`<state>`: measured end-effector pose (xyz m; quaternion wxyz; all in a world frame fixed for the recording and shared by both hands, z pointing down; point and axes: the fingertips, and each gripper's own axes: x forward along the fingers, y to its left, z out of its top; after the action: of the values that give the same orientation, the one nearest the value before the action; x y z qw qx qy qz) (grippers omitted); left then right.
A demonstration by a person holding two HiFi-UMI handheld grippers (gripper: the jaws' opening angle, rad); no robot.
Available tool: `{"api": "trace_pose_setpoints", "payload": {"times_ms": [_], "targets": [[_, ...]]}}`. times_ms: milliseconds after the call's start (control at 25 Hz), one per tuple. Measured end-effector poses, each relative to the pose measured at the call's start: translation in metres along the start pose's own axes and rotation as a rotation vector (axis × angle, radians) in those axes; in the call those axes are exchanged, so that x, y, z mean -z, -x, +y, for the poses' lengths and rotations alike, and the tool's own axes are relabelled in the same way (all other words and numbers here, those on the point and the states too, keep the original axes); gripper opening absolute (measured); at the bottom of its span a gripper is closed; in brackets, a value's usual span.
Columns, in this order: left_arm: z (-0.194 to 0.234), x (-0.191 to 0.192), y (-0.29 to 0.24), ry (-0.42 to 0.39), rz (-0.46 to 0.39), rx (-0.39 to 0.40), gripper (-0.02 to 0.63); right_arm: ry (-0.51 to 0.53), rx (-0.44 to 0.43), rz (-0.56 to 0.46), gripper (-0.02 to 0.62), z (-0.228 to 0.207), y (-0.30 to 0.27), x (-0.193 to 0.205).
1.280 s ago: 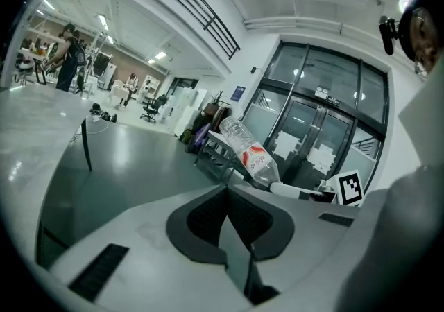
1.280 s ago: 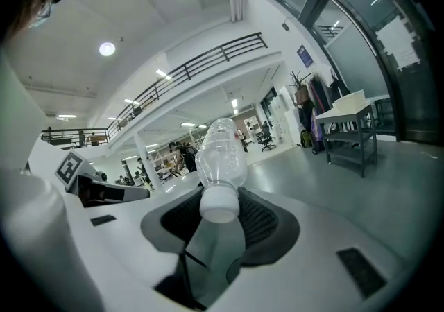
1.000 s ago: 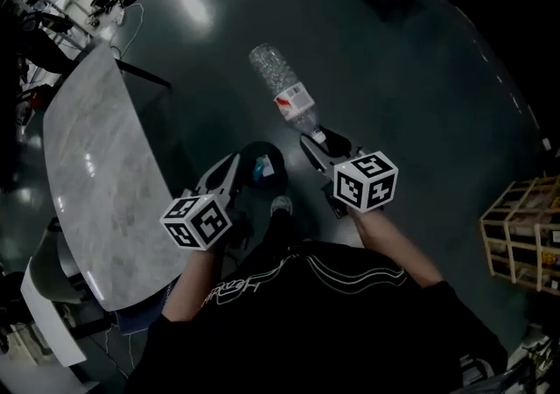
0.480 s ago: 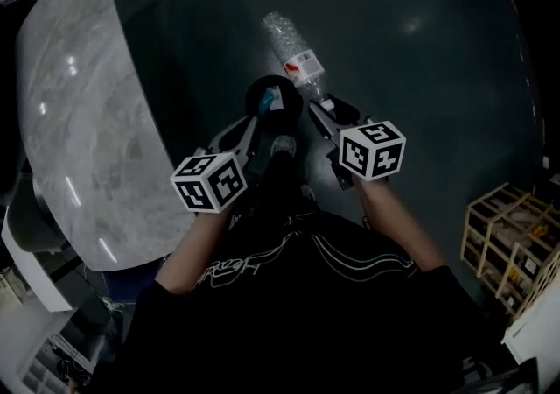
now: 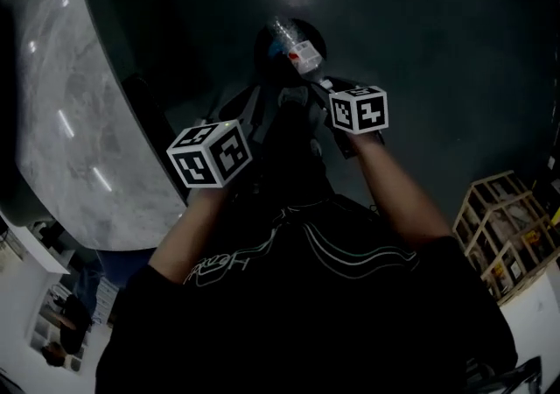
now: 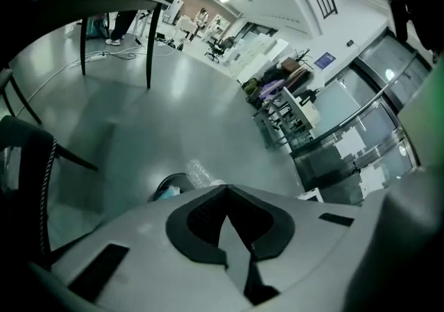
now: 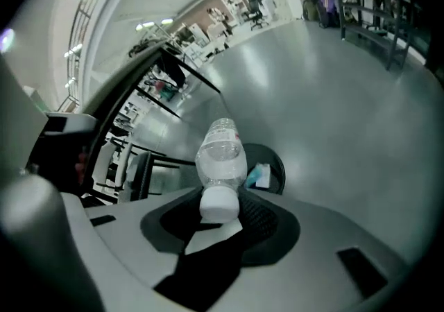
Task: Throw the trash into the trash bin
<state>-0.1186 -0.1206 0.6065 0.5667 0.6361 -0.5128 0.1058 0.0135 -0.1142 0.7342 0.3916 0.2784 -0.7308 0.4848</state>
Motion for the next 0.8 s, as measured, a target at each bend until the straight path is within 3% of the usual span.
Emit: {"api": "trace_pose_setpoints", "payload": {"times_ms": [280, 440, 640, 720, 800], "targets": [[0.053, 0.006, -0.012, 0.064, 0.058, -0.015, 0.006, -0.162, 0.082, 0.359, 0.178, -0.04, -0.092, 0.073], [0.062, 0.005, -0.02, 0.089, 0.062, 0.004, 0.006, -0.222, 0.093, 0.402, 0.178, -0.046, -0.113, 0.07], [0.064, -0.005, -0.02, 0.107, 0.044, 0.009, 0.005, -0.215, 0.105, 0.387, 0.178, -0.046, -0.127, 0.052], [0.063, -0.007, -0.02, 0.116, 0.037, 0.005, 0.006, -0.187, 0.097, 0.395, 0.324, -0.045, -0.13, 0.049], [0.063, -0.008, -0.021, 0.124, 0.03, -0.002, 0.006, -0.148, 0.102, 0.447, 0.334, -0.05, -0.128, 0.056]]}}
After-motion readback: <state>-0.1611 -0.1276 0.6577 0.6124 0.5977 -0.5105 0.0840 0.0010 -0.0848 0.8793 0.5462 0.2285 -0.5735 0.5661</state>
